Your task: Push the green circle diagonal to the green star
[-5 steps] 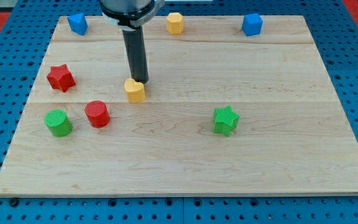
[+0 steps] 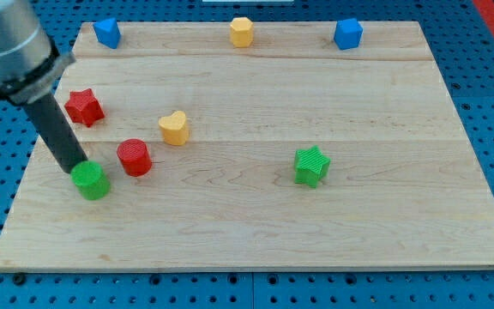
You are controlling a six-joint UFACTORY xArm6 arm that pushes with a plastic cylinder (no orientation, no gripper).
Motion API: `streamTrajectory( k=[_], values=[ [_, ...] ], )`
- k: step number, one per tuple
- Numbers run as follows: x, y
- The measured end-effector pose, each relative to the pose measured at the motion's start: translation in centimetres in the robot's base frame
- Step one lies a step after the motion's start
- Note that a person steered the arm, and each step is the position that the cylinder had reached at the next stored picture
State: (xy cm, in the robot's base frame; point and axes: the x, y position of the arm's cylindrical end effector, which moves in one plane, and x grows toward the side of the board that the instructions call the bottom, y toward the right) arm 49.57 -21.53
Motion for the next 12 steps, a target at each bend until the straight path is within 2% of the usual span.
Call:
streamTrajectory(
  k=[2, 4, 5, 6, 7, 8, 9, 10, 11, 12],
  values=[
    [4.6, -0.4],
    [0.3, 18.3],
    [-4.0, 18.9],
    [-3.0, 17.5],
    [-5.9, 16.7],
    [-7.7, 22.4],
    [-8.8, 24.1],
    [-9.6, 15.8],
    [-11.8, 22.3],
    [-12.6, 26.4]
  ],
)
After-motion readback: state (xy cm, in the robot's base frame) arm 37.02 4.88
